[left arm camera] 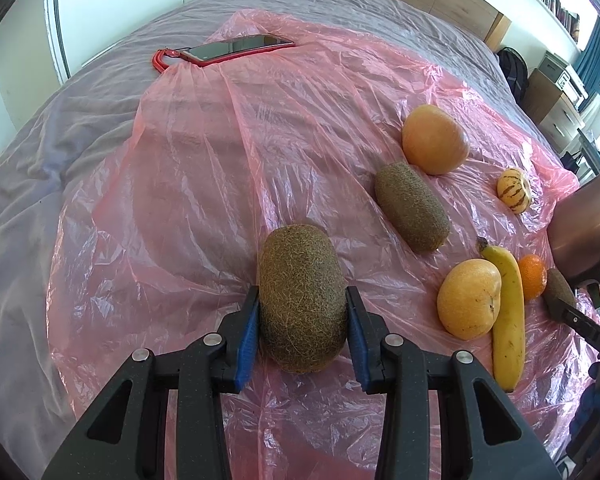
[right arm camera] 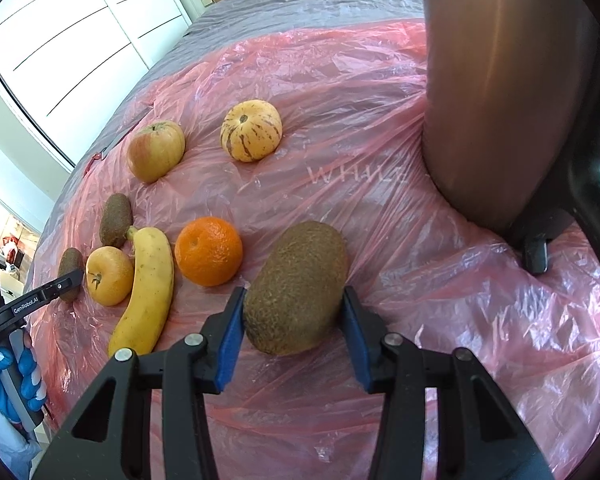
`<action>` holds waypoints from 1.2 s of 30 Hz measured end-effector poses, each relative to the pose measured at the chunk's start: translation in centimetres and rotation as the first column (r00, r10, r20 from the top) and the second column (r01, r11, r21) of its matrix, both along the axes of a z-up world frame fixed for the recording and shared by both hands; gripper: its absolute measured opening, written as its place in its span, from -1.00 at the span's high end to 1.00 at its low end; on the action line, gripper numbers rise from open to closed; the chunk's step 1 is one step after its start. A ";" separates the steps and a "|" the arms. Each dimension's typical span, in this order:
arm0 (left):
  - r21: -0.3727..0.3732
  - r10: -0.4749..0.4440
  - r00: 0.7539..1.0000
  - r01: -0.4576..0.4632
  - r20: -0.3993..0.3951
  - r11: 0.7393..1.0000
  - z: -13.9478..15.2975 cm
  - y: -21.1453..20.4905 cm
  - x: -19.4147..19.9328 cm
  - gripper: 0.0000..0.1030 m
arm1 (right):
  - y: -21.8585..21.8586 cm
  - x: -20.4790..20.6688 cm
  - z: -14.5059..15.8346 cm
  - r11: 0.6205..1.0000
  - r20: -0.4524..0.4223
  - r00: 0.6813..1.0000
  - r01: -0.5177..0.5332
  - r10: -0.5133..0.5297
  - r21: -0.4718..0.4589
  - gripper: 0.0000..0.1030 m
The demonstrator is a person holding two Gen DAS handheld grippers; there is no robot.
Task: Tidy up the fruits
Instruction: 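Carry the kiwi in the left gripper to the green tray while the right carries its kiwi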
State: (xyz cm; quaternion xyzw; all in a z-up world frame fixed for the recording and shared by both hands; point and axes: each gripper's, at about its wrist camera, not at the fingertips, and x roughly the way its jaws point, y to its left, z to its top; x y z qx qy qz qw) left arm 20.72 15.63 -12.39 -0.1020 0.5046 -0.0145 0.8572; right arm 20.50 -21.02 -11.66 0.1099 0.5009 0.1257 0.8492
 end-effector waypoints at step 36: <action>-0.065 -0.040 0.995 0.046 0.086 0.997 6.2 -4.6 -6.9 0.33 | -3.1 -8.4 5.7 0.991 0.115 0.990 -0.092 0.080 0.097 0.65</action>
